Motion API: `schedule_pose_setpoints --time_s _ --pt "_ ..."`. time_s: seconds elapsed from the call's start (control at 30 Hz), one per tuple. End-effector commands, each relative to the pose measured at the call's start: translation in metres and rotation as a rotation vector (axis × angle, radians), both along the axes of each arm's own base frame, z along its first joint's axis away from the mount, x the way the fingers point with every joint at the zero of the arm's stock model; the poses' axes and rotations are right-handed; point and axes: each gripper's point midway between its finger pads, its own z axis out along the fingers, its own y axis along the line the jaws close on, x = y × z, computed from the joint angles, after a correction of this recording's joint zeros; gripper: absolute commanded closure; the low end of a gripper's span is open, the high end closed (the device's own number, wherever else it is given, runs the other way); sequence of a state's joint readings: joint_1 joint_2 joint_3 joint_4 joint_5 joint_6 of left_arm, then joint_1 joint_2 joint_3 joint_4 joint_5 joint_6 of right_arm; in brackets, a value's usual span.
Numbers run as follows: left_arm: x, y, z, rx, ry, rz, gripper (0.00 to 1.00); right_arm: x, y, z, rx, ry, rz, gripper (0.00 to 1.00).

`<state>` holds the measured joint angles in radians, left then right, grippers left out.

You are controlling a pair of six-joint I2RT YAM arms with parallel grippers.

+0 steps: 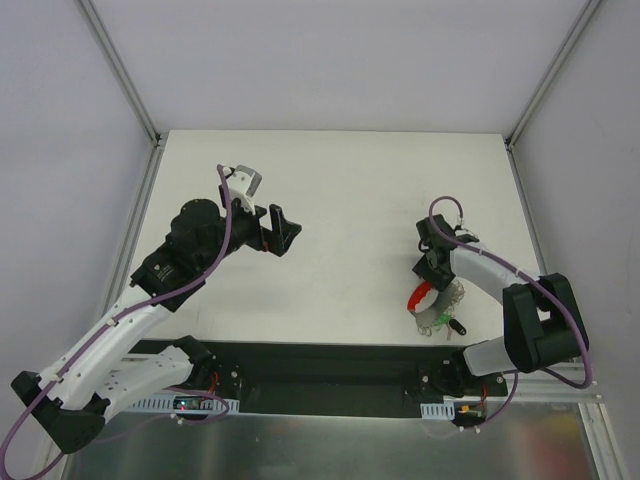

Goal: Remove the keys from the keyring

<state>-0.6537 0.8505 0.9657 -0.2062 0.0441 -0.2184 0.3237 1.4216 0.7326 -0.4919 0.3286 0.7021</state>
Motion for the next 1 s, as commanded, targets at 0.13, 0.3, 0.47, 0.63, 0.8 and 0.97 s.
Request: schedule_pose_setpoints --time_s 0.13,0.3,0.47,0.63,0.8,0.97 --pt "0.003 -0.005 -0.001 -0.012 0.004 -0.008 0.01 -0.010 -0.002 -0.007 0.007 0.032 -0.083 0.56" --pt "0.006 -0.005 -0.007 -0.002 0.017 0.009 0.01 -0.013 -0.006 -0.006 -0.017 0.046 -0.089 0.59" --pt "0.004 -0.008 -0.016 -0.076 0.108 0.042 0.05 -0.007 0.013 -0.008 0.064 0.019 -0.023 0.69" --pt "-0.019 -0.029 -0.066 -0.184 0.314 -0.036 0.11 -0.001 0.044 0.009 0.150 -0.060 0.100 0.78" --pt "-0.030 -0.044 -0.114 -0.184 0.408 -0.105 0.19 -0.002 0.079 0.019 0.243 -0.110 0.180 0.82" --pt "-0.036 -0.064 -0.145 -0.166 0.427 -0.157 0.18 -0.001 0.115 0.029 0.340 -0.140 0.233 0.83"
